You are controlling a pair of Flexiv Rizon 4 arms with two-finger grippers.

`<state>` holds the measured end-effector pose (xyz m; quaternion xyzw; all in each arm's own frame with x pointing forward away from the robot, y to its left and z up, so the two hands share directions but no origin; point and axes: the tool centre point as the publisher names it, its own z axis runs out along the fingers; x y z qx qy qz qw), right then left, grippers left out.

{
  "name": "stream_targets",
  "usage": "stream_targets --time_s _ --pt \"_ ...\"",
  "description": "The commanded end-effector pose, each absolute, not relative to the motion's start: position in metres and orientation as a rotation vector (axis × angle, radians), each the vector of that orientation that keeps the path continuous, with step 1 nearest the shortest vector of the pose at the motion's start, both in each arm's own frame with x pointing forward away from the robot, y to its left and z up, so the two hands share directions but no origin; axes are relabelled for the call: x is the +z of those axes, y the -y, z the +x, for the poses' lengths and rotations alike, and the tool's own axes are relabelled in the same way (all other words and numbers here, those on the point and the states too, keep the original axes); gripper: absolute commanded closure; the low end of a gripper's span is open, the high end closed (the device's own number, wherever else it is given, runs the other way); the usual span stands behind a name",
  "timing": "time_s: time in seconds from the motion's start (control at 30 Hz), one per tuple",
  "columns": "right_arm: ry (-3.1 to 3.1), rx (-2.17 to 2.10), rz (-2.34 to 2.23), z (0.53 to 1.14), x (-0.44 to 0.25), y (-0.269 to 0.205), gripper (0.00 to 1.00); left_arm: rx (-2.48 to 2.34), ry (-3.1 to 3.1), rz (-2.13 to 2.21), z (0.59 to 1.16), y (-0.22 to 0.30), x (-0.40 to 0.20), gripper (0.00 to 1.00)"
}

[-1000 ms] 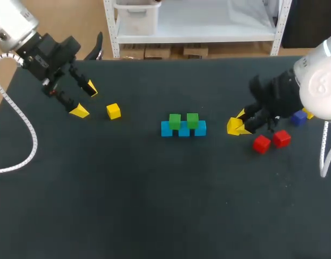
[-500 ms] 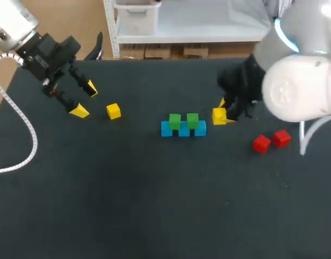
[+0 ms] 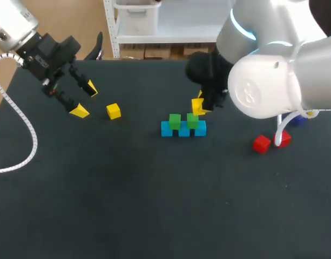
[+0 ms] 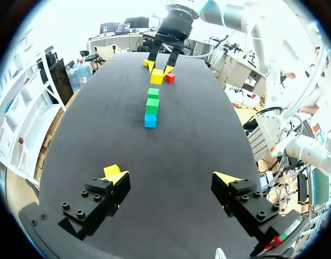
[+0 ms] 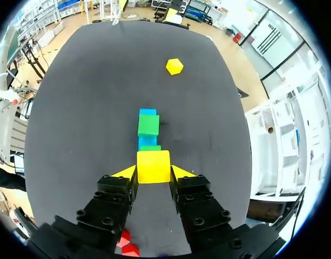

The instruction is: Place the blue cubes, place green cubes on the blue cubes, place the yellow cubes on the green cubes, then place the red cubes on the yellow cubes, and place purple cube on the red cubes.

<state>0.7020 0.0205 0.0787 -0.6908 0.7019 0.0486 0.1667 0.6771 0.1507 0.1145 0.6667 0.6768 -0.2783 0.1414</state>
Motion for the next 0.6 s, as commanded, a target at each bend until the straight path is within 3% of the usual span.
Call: stream_targets --time_s 0.03,0.6 --pt "-1.997 0.147 -1.964 0.706 0.071 -0.03 1.0 -0.805 -1.951 1.927 0.678 -0.151 0.114 0.0" --pt "-1.972 0.191 -1.888 0.703 0.064 -0.05 1.0 -0.805 -1.951 1.927 0.678 -0.151 0.114 0.0"
